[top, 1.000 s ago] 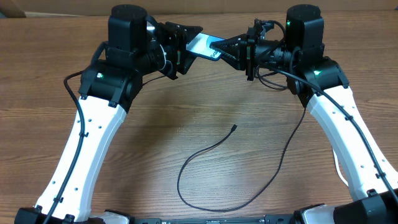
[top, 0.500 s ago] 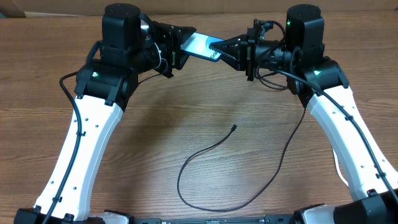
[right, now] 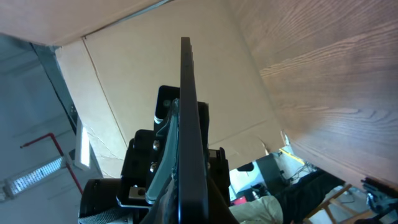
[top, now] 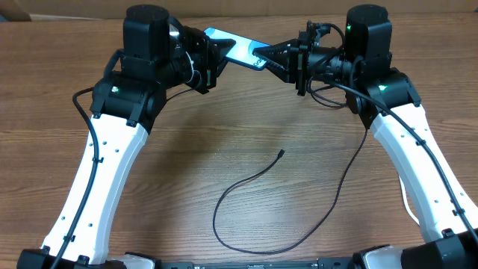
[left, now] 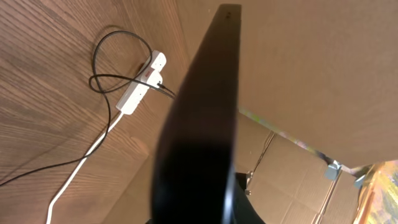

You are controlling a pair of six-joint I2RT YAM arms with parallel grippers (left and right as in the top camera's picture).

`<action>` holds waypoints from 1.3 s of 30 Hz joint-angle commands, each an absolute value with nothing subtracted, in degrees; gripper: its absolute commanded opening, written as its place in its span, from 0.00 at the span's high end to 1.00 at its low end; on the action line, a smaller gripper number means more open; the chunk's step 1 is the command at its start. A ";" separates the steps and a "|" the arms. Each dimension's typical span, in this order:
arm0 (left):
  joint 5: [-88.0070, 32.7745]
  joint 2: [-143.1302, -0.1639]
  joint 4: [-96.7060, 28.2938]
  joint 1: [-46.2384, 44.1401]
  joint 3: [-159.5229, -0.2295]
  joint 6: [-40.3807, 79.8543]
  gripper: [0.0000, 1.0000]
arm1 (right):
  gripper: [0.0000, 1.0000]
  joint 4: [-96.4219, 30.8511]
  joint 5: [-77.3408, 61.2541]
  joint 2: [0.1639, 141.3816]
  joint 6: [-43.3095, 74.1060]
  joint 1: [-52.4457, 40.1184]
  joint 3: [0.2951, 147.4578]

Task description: Plug charger to phone and switch on socket

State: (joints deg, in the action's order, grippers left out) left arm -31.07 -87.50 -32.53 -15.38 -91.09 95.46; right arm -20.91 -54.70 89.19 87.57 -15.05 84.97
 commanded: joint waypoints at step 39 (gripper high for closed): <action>-24.80 -87.70 -57.28 -10.96 -91.22 19.73 0.96 | 0.00 -64.42 7.03 87.13 55.00 -12.45 86.21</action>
